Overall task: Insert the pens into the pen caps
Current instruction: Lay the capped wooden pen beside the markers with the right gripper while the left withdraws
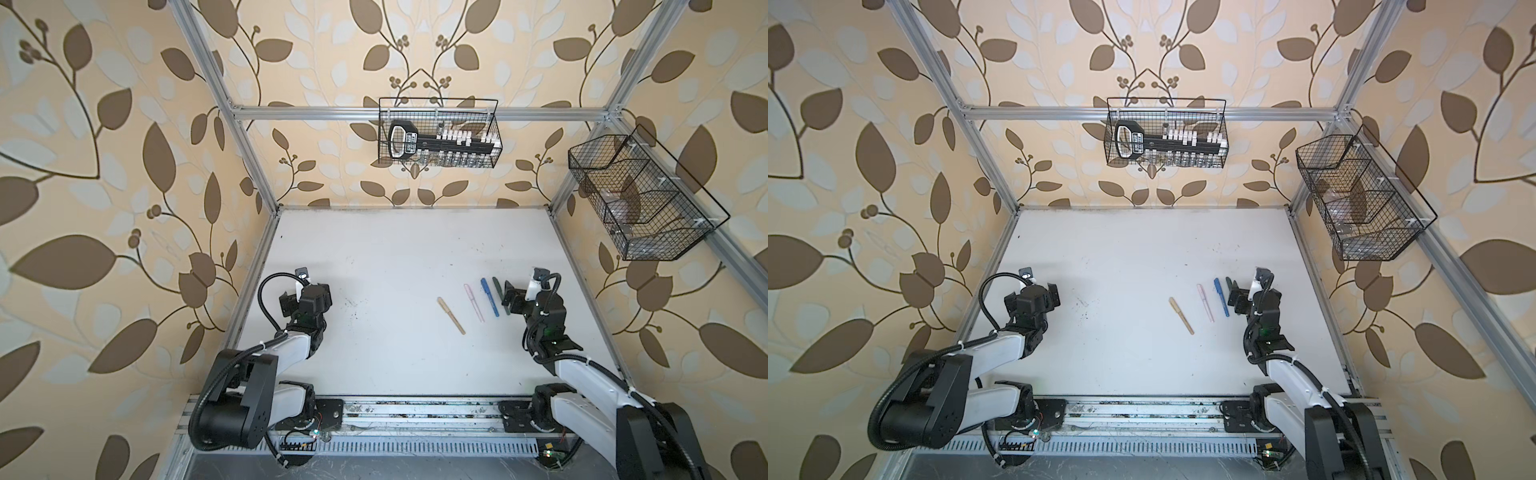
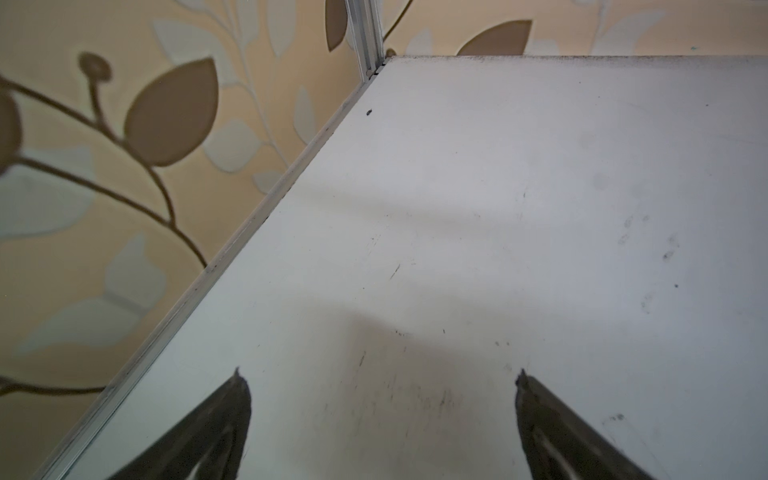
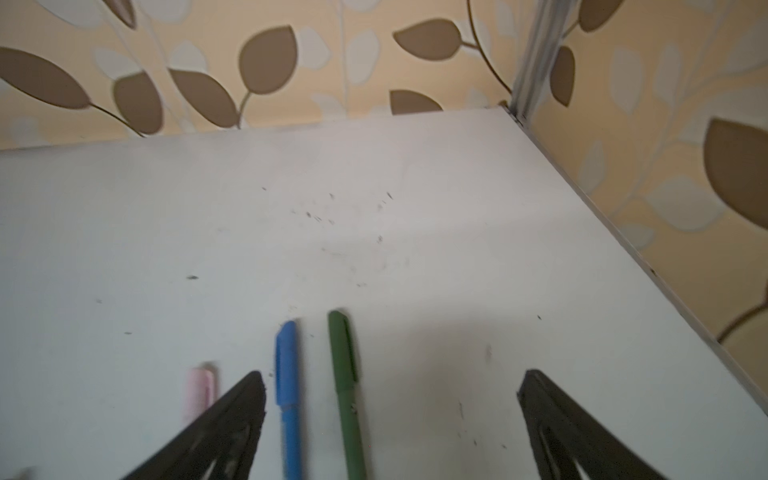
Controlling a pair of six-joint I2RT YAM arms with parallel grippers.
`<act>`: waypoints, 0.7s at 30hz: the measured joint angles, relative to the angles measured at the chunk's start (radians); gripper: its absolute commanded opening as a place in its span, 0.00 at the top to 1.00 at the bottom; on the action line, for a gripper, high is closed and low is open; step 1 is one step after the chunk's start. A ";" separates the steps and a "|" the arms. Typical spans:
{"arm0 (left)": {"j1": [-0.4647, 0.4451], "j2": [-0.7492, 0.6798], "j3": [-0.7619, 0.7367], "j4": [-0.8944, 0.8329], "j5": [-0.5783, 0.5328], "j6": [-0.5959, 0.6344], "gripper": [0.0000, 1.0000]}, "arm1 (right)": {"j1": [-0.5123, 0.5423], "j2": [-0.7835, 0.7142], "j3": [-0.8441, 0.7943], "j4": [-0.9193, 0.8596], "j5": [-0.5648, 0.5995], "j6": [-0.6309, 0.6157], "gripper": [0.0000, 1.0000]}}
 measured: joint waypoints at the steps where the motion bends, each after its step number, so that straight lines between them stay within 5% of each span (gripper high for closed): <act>1: 0.011 0.045 0.002 0.048 0.024 0.002 0.01 | -0.010 0.047 -0.025 0.061 0.006 -0.004 0.00; 7: 0.023 0.214 0.047 0.110 0.090 -0.002 0.01 | -0.024 0.286 -0.035 0.327 -0.005 -0.014 0.00; 21: 0.035 0.214 0.073 0.125 0.095 -0.019 0.01 | 0.029 0.288 -0.027 0.421 0.076 -0.041 0.00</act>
